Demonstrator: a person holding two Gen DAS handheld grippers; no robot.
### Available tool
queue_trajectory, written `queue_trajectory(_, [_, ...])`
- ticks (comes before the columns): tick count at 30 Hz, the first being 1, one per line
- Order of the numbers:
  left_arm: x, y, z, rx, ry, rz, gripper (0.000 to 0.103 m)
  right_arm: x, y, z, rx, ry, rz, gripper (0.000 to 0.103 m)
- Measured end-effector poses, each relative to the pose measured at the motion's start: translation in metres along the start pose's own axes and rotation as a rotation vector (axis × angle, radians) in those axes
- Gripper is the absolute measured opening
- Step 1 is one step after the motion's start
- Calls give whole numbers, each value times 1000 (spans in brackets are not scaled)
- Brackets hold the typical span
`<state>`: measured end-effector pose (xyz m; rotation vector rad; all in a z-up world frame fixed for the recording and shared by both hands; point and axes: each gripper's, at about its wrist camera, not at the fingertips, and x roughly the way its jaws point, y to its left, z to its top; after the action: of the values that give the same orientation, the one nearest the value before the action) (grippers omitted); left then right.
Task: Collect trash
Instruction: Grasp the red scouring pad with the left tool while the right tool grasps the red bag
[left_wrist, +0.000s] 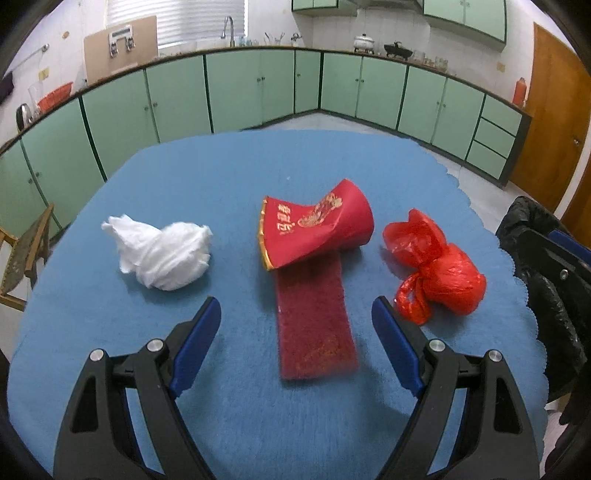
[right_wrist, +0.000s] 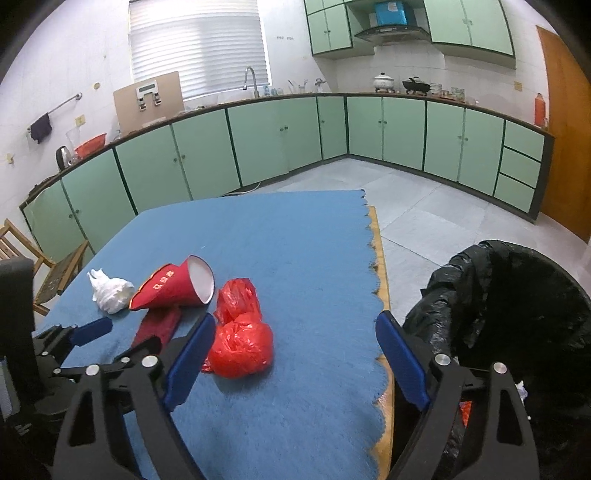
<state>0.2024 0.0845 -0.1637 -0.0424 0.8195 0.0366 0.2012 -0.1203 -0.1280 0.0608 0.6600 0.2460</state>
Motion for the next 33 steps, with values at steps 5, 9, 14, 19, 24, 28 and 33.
queue_trajectory(5, [14, 1, -1, -6, 56, -1, 81, 8, 1, 2, 0, 8, 10, 87])
queue_trajectory(9, [19, 2, -3, -4, 81, 4, 78, 12, 5, 4, -11, 14, 18, 87])
queue_trajectory(14, [13, 3, -3, 2, 65, -17, 41, 17, 9, 4, -12, 26, 26, 87])
queue_trajectory(19, [7, 1, -3, -16, 52, -27, 41, 21, 14, 1, -21, 47, 36, 86])
queue_trajectory(24, [-9, 11, -3, -27, 22, -29, 41, 26, 21, -2, -39, 66, 47, 85])
queue_trajectory(28, [-13, 16, -3, -33, 25, -26, 41, 35, 26, -6, -41, 95, 56, 79])
queue_trajectory(33, [-19, 15, 0, -28, 23, -30, 41, 48, 31, -13, -56, 154, 73, 60])
